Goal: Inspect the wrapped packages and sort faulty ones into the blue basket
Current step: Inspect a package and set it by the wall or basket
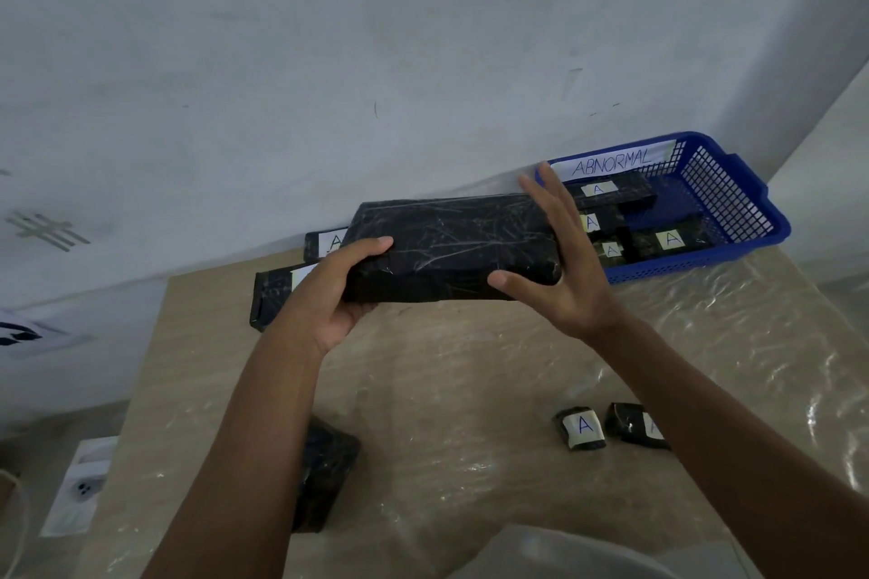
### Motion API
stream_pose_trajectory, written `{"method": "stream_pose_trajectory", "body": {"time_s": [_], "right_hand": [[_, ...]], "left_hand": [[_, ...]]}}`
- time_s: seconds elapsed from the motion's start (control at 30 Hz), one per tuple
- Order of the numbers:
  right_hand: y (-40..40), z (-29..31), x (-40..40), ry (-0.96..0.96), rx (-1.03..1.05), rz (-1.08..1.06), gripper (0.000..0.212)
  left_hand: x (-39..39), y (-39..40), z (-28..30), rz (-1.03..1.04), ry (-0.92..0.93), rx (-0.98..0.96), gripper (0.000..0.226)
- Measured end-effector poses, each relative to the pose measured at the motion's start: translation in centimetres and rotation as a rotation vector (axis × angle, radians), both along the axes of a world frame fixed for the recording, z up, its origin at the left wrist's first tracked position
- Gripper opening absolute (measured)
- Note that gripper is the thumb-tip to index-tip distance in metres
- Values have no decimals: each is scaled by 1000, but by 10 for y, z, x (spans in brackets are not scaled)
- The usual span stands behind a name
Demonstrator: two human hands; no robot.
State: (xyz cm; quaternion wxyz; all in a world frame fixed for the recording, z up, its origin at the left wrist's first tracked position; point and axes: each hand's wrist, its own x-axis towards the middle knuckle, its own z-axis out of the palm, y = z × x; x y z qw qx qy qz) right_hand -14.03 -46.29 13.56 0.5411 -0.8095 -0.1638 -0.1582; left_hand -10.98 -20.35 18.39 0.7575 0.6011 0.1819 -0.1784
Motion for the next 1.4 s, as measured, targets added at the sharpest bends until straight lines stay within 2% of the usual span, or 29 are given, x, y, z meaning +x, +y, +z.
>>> {"method": "stream_pose_trajectory", "body": {"time_s": [0.07,0.13,0.27,0.4,0.43,0.5,0.57,0.63,0.77,0.83,0.9,0.97,1.03,1.07,1.17,1.23,1.33,1.4], "right_hand": [[-1,-1,3,-57,55,-30,69],[-3,-4,8,-23,108,-57,50],[-7,-2,14,154,299,-68,39],[-7,7,17,361,570,-42,31],[-6,8,18,401,601,-31,26],[-5,11,20,453,626,-10,16],[-5,13,21,486,629,0,10],[-5,14,20,487,636,16,15],[-1,12,9,392,560,34,45],[3,12,6,366,557,-16,44],[7,14,7,360,602,-71,33],[10,16,7,407,706,-117,22],[11,18,5,462,776,-129,19],[10,17,4,465,753,-118,22],[7,16,3,457,591,-27,50],[5,14,2,437,515,-12,46],[6,14,4,409,529,-36,35],[9,14,5,426,539,-49,45]], "left_hand": [[-1,-3,1,2,11,-11,39],[-3,-4,0,-17,-1,-28,43],[-9,-4,0,-134,-110,-64,51],[-16,-3,-16,-76,-331,80,84],[-15,-2,-20,-64,-433,163,82],[-17,-5,-23,-50,-623,341,64],[-15,-9,-24,13,-701,439,44],[-13,-10,-24,78,-680,449,29],[-9,-13,-25,108,-605,344,19],[-8,-18,-20,110,-618,322,19],[-9,-18,-16,102,-646,262,22],[-12,-15,-13,58,-701,204,33],[-16,-17,-11,22,-765,263,44],[-17,-19,-11,41,-779,299,47],[-16,-22,-12,160,-728,306,44],[-14,-22,-12,179,-694,299,45],[-14,-22,-13,169,-673,243,47],[-12,-20,-14,146,-666,257,53]]}}
